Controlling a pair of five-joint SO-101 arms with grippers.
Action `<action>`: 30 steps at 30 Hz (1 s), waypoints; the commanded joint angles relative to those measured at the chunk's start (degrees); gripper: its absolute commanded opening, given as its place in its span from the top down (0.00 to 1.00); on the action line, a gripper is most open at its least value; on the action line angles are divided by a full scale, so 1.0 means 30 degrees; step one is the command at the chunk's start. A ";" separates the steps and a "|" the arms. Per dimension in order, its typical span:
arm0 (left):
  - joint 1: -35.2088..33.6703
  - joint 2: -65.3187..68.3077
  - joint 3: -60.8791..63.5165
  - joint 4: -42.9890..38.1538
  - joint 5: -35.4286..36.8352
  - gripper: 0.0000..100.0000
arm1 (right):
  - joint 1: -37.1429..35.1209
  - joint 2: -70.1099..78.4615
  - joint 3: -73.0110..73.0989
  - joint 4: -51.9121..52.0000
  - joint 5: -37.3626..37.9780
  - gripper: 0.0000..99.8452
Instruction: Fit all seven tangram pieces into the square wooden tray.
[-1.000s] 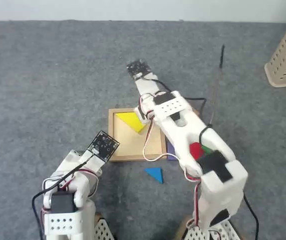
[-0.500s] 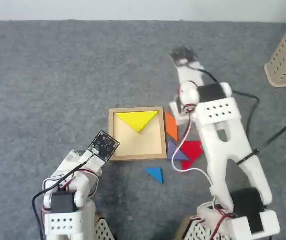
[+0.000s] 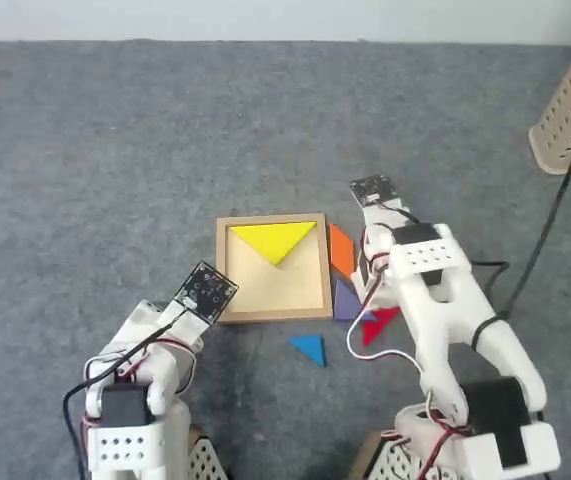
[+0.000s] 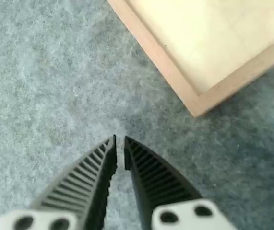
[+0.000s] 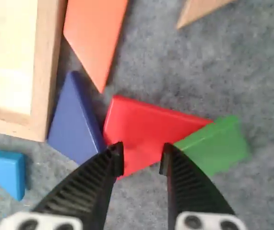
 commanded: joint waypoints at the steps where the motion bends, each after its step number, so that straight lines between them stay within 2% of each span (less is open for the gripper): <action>1: 0.0000 -0.0322 -0.0190 0.0117 -0.0205 0.97 | 0.0278 0.1158 -0.0147 -0.0571 0.0117 0.85; 5: 0.0000 -0.0322 -0.0190 0.0117 -0.0205 0.97 | 0.1597 0.2681 -0.0703 -0.1656 -0.0469 0.85; 9: 0.0000 -0.0322 -0.0190 0.0117 -0.0205 0.97 | 0.3443 0.2681 -0.2403 -0.0718 -0.0469 0.85; 14: -0.0029 -0.0322 -0.0190 0.0117 -0.0205 0.97 | 0.2593 0.0601 -0.3048 0.0132 0.0469 0.85; 20: -0.0029 -0.0322 -0.0190 0.0117 -0.0205 0.97 | 0.1187 -0.1597 -0.2901 0.0513 0.0029 0.85; 25: -0.0029 -0.0322 -0.0190 0.0117 -0.0205 0.97 | 0.0894 -0.0718 -0.2930 -0.0747 -0.3018 0.84; 30: -0.0029 -0.0322 -0.0190 0.0117 -0.0205 0.97 | 0.0396 0.1597 -0.3927 -0.0689 -0.6945 0.70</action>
